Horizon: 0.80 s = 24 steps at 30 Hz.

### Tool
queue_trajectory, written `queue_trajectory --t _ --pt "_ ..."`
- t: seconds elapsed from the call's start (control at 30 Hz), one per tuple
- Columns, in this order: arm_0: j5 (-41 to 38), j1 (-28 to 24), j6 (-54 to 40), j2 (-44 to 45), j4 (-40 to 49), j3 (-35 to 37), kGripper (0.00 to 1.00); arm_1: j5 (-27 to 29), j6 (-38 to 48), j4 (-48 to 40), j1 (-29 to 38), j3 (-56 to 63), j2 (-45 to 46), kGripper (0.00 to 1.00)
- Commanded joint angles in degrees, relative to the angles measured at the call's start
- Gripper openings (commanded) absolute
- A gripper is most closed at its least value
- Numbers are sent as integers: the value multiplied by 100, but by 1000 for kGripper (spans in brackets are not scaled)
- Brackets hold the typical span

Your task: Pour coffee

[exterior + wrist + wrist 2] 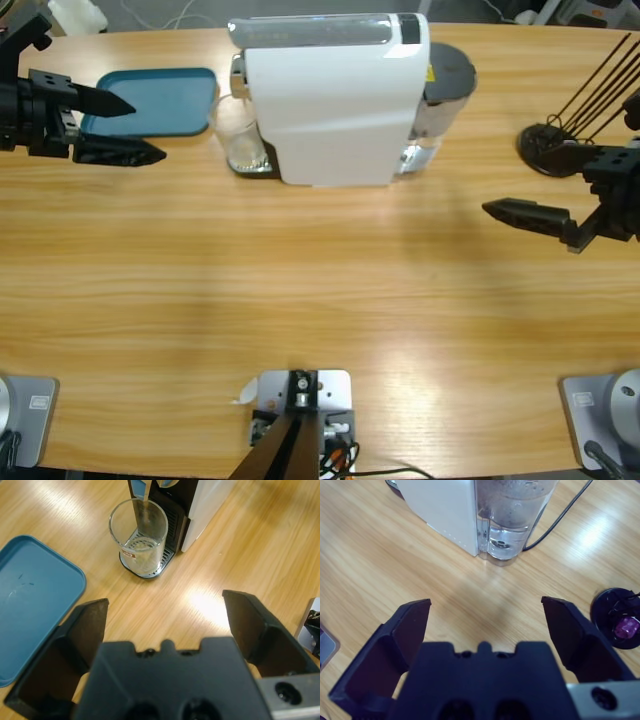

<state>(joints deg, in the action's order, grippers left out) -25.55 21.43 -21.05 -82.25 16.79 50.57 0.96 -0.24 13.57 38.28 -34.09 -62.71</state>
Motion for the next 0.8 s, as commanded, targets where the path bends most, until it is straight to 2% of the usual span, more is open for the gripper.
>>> queue_trajectory --t 0.03,0.8 --pt "-82 63 -19 -101 -62 -98 996 73 -37 -44 66 196 -152 996" --pt "-38 63 39 152 43 -276 996 54 -11 -214 92 289 -250 982"
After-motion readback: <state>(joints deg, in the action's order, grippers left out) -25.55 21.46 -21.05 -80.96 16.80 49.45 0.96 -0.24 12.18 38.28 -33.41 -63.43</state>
